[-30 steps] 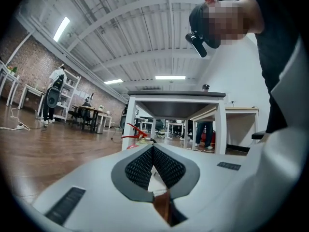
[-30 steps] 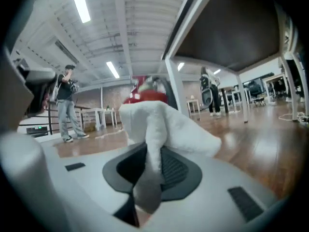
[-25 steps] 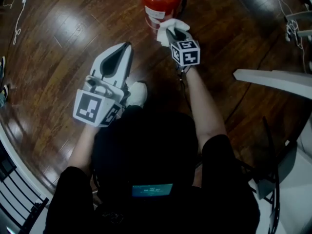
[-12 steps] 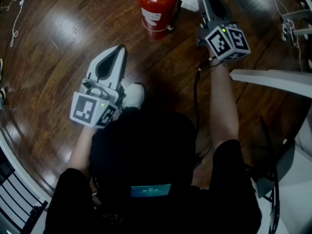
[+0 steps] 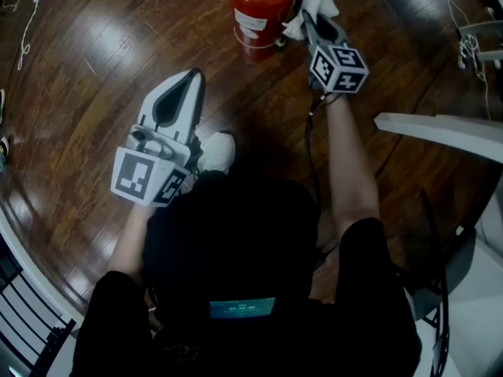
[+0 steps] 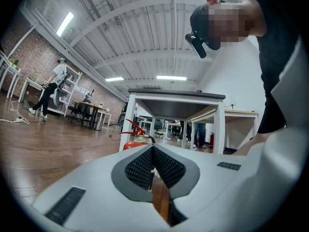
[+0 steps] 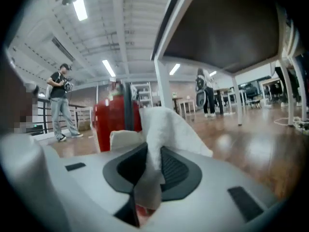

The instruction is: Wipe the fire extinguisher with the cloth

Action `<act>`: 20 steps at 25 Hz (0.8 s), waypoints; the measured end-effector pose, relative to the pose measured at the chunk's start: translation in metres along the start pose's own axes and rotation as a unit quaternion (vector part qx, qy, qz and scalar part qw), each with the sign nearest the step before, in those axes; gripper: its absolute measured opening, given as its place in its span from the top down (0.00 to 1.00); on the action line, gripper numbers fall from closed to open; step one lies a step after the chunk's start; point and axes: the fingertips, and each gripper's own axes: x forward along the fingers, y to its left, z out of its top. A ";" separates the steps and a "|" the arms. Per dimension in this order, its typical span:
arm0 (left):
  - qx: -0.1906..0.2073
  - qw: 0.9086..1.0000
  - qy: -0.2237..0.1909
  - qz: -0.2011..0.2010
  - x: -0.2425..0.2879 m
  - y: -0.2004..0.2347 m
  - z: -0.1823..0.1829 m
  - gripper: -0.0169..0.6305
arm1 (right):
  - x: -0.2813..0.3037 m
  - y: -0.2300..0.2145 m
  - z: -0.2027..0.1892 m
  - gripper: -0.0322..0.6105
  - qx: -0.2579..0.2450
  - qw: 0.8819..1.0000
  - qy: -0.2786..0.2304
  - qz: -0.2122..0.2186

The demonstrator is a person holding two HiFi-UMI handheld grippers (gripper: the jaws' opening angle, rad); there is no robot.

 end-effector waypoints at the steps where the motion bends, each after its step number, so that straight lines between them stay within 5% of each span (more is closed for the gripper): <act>1: 0.000 1.000 0.000 0.001 -0.001 0.000 0.000 0.98 | 0.005 0.000 -0.037 0.81 0.002 0.999 0.045 -0.003; 5: 0.002 1.000 -0.003 0.004 -0.001 0.001 0.000 0.98 | 0.007 0.007 -0.147 0.81 0.016 0.981 0.194 -0.005; 8: 0.002 1.000 -0.003 0.000 0.002 -0.001 0.000 0.98 | -0.005 0.000 -0.153 0.81 0.031 0.981 0.192 -0.016; 12: 0.000 1.000 -0.007 -0.001 0.003 -0.001 0.001 0.98 | -0.042 -0.007 -0.044 0.81 0.054 0.998 0.005 -0.032; 15: 0.002 1.000 -0.007 0.001 0.003 -0.001 0.002 0.98 | -0.071 0.023 0.060 0.81 0.050 0.992 -0.116 -0.010; 20: 0.005 1.000 -0.005 0.002 0.002 -0.005 0.001 0.98 | -0.066 0.108 0.142 0.81 -0.017 0.989 -0.143 0.045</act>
